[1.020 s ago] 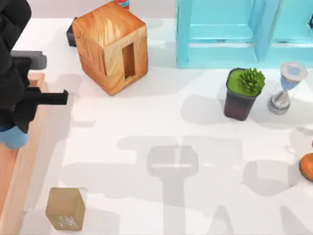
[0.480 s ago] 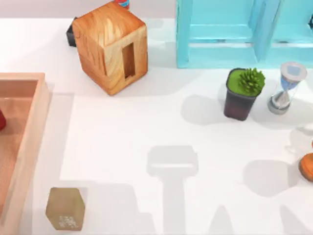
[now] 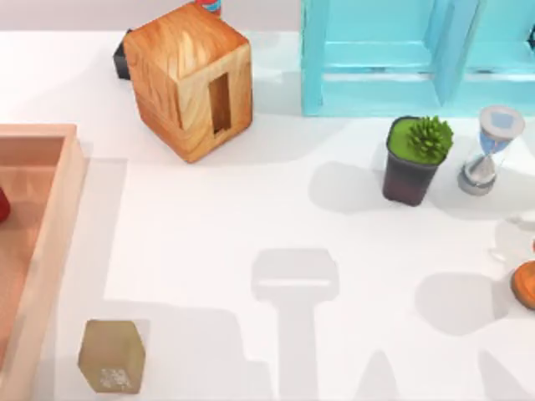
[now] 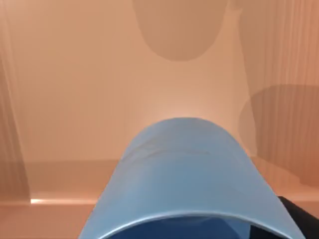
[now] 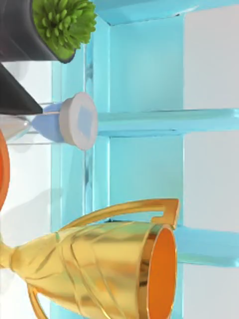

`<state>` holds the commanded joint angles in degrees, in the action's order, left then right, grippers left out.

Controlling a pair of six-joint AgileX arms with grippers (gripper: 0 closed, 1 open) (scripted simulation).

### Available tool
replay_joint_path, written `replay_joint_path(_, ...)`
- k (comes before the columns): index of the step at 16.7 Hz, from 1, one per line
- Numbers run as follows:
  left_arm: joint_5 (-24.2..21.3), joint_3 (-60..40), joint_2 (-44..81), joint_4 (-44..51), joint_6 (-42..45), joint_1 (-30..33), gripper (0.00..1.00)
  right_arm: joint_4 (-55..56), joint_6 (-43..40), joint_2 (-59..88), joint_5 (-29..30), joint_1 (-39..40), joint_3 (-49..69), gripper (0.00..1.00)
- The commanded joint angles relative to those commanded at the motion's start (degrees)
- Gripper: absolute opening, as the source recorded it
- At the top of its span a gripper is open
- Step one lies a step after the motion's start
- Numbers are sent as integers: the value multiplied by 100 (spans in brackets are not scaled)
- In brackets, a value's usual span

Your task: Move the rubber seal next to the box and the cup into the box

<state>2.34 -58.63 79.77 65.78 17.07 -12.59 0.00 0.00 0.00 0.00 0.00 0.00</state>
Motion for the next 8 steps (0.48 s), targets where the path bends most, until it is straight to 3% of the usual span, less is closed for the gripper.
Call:
replay_joint_path(5,180,-25,363,-842,515,248,0,0,0,0,0,0,0,100)
replay_joint_path(8,144,433,424,-1177,494,88,0,0,0,0,0,0,0,100)
